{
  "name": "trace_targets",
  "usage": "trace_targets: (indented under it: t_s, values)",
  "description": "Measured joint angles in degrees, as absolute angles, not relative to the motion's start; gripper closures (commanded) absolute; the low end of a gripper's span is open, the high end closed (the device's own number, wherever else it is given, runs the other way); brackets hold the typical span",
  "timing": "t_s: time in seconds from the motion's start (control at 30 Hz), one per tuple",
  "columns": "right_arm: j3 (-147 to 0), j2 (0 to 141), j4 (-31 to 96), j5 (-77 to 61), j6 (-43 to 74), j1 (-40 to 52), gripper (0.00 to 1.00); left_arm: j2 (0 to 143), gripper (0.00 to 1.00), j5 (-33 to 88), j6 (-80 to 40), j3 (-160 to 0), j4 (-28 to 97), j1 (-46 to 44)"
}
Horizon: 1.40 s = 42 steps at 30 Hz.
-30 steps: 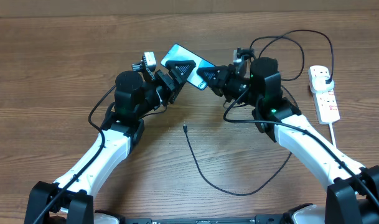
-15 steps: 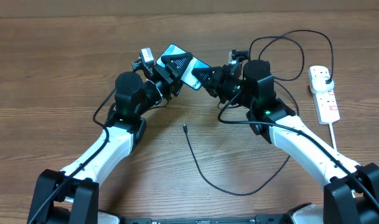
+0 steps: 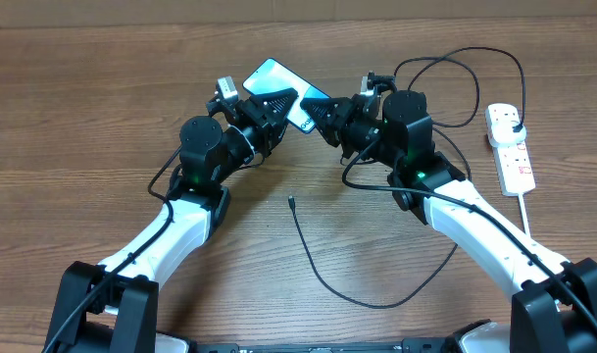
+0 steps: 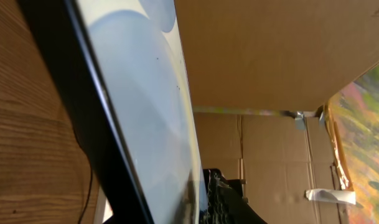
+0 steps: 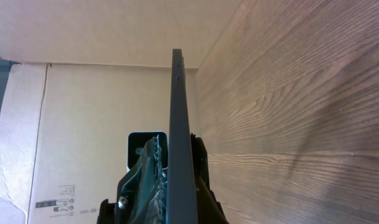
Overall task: Plug charger to phone and switch on socket
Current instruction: 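Release the right gripper and keep the phone in the left gripper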
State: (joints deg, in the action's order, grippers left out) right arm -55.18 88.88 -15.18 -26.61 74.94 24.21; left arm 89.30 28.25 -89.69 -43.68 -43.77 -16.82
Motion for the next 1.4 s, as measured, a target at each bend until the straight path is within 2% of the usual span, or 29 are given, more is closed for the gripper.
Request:
trace_targets:
  t_s: [0.1,0.17,0.2,0.23,0.27,0.4,0.6,0.7,0.83,1.0,1.17,1.4]
  values:
    - [-55.42,88.88,-13.89,-26.59,75.42,24.21,0.96,89.41,0.77,28.27,-90.15,-43.51,-43.7,-16.84]
    - [-55.51,88.88,-13.28,-26.55,75.68,24.21,0.96,89.6,0.84,28.25,-90.32,-43.46,-43.51,-16.84]
    - [-55.51,88.88,-13.15,-26.55,75.72,24.21,0.9,89.71,0.89,28.25,-90.39,-43.44,-43.4,-16.84]
    - [-55.51,88.88,-13.02,-26.52,76.05,24.21,0.74,89.82,0.93,28.25,-90.91,-43.42,-43.33,-16.84]
    - [-55.51,88.88,-12.67,-26.57,76.03,24.21,0.66,89.82,0.95,28.25,-91.33,-43.42,-43.48,-16.84]
    - [-55.48,88.9,-10.33,-27.11,71.75,24.14,0.47,89.8,0.96,28.08,-91.13,-43.42,-43.97,-16.8]
    - [-55.48,88.9,-9.26,-30.0,64.27,23.97,0.35,89.8,0.96,29.56,-91.13,-43.42,-43.03,-14.98]
    - [-55.46,88.42,-7.27,-30.92,60.77,23.27,0.16,89.8,0.95,31.79,-91.0,-43.42,-41.08,-12.8]
    - [-55.37,85.47,-4.08,-31.44,55.57,22.44,0.05,89.8,0.96,35.44,-89.49,-43.44,-37.43,-9.58]
    - [-55.35,78.04,0.75,-31.48,47.4,22.24,0.0,89.8,0.95,41.32,-87.46,-43.42,-31.05,-5.17]
    - [-55.37,72.27,6.2,-30.46,37.5,24.25,0.0,89.8,0.96,47.97,-83.83,-43.42,-30.37,-1.63]
    - [-55.37,71.85,11.05,-28.47,26.06,33.17,0.0,90.91,0.96,58.52,-79.42,-43.44,-30.44,2.61]
